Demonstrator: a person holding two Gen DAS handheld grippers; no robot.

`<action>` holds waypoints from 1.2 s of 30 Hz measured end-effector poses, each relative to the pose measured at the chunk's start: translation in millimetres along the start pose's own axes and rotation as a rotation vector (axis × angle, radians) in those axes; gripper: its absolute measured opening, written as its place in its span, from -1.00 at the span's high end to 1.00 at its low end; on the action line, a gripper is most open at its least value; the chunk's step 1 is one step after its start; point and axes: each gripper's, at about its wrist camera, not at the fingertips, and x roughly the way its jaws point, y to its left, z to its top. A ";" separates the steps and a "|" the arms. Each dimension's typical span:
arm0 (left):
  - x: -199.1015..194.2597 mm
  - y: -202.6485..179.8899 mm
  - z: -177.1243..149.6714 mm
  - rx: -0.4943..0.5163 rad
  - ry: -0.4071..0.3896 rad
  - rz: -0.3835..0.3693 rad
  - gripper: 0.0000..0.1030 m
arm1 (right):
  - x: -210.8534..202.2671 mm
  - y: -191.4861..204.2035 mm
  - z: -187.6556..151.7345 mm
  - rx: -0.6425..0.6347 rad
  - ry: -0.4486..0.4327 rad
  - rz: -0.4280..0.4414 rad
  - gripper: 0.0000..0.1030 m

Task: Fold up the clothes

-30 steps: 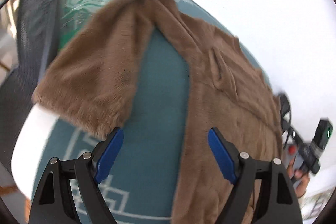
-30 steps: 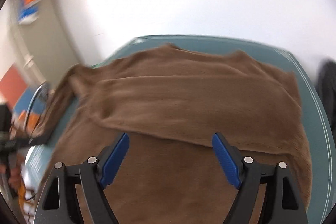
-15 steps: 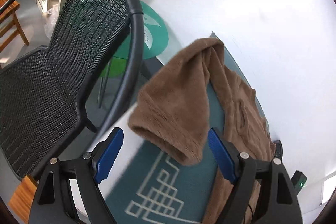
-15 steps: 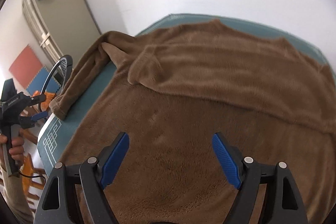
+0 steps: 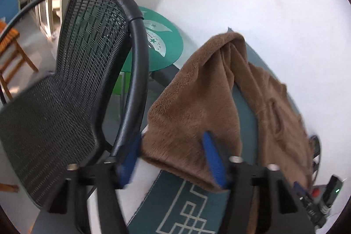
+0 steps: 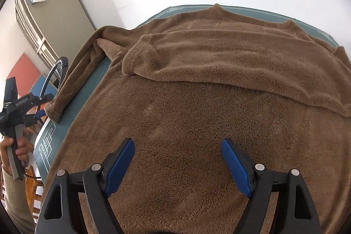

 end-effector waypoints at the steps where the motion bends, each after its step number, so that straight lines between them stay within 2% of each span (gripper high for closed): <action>1: 0.0 -2.5 -1.9 0.020 -0.008 0.027 0.07 | 0.3 0.0 -0.8 0.000 -0.002 0.000 -0.62; 2: 0.0 -5.1 -3.8 0.040 -0.016 0.053 0.25 | 0.3 0.2 -1.4 -0.003 -0.004 -0.001 -0.62; 3: -0.4 -7.5 -5.2 0.054 -0.027 0.075 0.34 | 0.3 0.7 -1.8 -0.007 -0.007 -0.004 -0.62; 5: -4.1 -8.1 -5.8 0.058 -0.047 0.091 0.65 | 0.5 1.8 -2.7 -0.015 -0.011 -0.009 -0.62; 8: -13.9 -5.4 -2.2 0.040 -0.068 0.078 0.72 | 0.3 1.6 -3.2 -0.018 -0.015 -0.009 -0.62; 12: -33.2 -2.1 10.2 0.016 -0.142 0.094 0.74 | -1.0 -2.8 -3.6 0.000 -0.023 0.009 -0.62; 15: -62.1 4.4 31.6 -0.012 -0.239 0.113 0.75 | -1.1 -4.2 -3.6 0.009 -0.028 0.015 -0.62; 18: -97.9 8.5 51.8 -0.020 -0.322 0.101 0.75 | -0.7 -2.9 -3.5 0.003 -0.029 0.011 -0.62; 23: -142.6 4.3 82.0 0.000 -0.399 0.085 0.75 | -0.8 -4.5 -2.7 0.009 -0.033 0.020 -0.62; 27: -157.5 9.1 108.6 -0.026 -0.373 0.054 0.75 | 0.0 -4.8 -2.6 0.012 -0.036 0.025 -0.62; 32: -150.1 8.8 134.5 -0.083 -0.270 -0.035 0.75 | 0.6 -3.7 -3.1 0.008 -0.037 0.021 -0.62; 36: -145.0 -19.1 136.5 -0.071 -0.224 -0.111 0.75 | -3.1 -8.4 -3.9 0.028 -0.051 0.036 -0.62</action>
